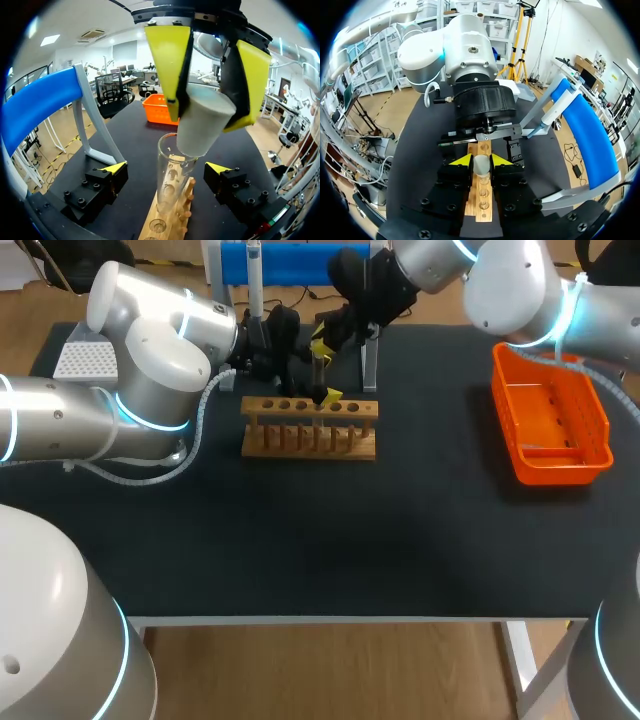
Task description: Invert the test tube, pick up the pipette, mount the tip to pipette, aspirate from beaker and dispense into the tube, eject the tip, return the pipette, and cap with the stopper.
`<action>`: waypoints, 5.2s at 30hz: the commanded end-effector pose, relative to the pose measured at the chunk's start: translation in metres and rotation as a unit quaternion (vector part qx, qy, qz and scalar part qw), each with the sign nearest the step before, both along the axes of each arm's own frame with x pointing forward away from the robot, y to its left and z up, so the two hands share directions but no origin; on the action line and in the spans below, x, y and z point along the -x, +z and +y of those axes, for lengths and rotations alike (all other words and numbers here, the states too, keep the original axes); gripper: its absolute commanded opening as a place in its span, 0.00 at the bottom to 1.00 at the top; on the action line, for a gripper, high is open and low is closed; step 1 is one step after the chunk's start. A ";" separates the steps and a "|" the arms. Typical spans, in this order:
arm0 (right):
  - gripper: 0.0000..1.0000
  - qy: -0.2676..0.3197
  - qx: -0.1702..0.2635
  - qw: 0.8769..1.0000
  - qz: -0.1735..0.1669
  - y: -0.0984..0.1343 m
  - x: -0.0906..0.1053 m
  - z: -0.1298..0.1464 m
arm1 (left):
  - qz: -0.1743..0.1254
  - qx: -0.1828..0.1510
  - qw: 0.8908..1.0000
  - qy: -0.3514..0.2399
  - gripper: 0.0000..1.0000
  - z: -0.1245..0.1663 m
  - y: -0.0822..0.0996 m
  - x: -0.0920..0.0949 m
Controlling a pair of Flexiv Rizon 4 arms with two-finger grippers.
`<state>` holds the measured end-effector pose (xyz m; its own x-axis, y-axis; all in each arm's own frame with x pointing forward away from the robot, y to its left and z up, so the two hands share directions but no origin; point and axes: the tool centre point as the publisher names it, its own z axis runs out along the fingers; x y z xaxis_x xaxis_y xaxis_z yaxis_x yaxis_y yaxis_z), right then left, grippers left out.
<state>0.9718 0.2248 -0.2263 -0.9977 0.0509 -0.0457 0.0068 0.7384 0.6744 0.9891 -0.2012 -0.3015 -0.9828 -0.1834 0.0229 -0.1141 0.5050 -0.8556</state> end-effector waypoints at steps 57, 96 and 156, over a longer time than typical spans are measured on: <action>0.00 -0.001 0.008 1.000 -0.011 0.006 -0.002 -0.004 | -0.001 0.000 1.000 0.001 1.00 0.000 0.000 0.001; 0.00 0.002 0.013 1.000 -0.008 0.004 -0.004 0.000 | -0.001 0.000 1.000 0.001 1.00 0.000 0.000 0.001; 0.00 0.001 0.007 1.000 0.012 0.013 -0.002 0.000 | -0.001 0.000 1.000 0.001 1.00 0.000 0.000 0.001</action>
<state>0.9767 0.2273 -0.2180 -0.9985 0.0497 -0.0248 0.0204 0.7443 0.6676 0.9891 -0.2012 -0.3015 -0.9828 -0.1834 0.0229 -0.1141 0.5050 -0.8556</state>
